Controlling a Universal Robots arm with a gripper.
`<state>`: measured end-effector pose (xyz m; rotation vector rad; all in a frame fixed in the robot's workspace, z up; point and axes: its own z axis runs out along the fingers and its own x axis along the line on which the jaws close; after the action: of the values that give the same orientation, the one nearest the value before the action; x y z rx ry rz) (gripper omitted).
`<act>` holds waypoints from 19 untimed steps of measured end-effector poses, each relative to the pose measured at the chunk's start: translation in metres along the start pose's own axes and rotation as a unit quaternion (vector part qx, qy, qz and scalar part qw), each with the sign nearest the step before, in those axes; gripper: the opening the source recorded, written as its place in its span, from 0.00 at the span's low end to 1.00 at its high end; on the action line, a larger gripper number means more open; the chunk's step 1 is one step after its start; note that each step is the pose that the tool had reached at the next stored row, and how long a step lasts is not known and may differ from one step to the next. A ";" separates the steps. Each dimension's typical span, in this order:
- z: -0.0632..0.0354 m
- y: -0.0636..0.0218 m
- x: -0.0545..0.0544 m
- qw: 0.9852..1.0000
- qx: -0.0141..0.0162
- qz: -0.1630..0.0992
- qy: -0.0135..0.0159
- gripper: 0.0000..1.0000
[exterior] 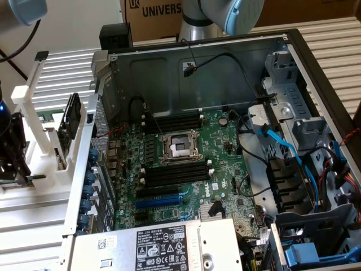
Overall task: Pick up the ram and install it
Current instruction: 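Pick up the ram and move it above insertion slot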
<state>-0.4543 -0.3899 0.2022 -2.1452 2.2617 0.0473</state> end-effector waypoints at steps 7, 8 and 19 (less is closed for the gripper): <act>0.0046 0.0000 0.000 1.000 0.001 -0.001 0.000 0.24; 0.0047 0.0000 0.000 1.000 0.001 -0.001 0.000 0.24; 0.0048 0.0000 0.000 1.000 0.001 -0.001 0.000 0.13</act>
<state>-0.4543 -0.3893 0.1975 -2.1458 2.2597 0.0454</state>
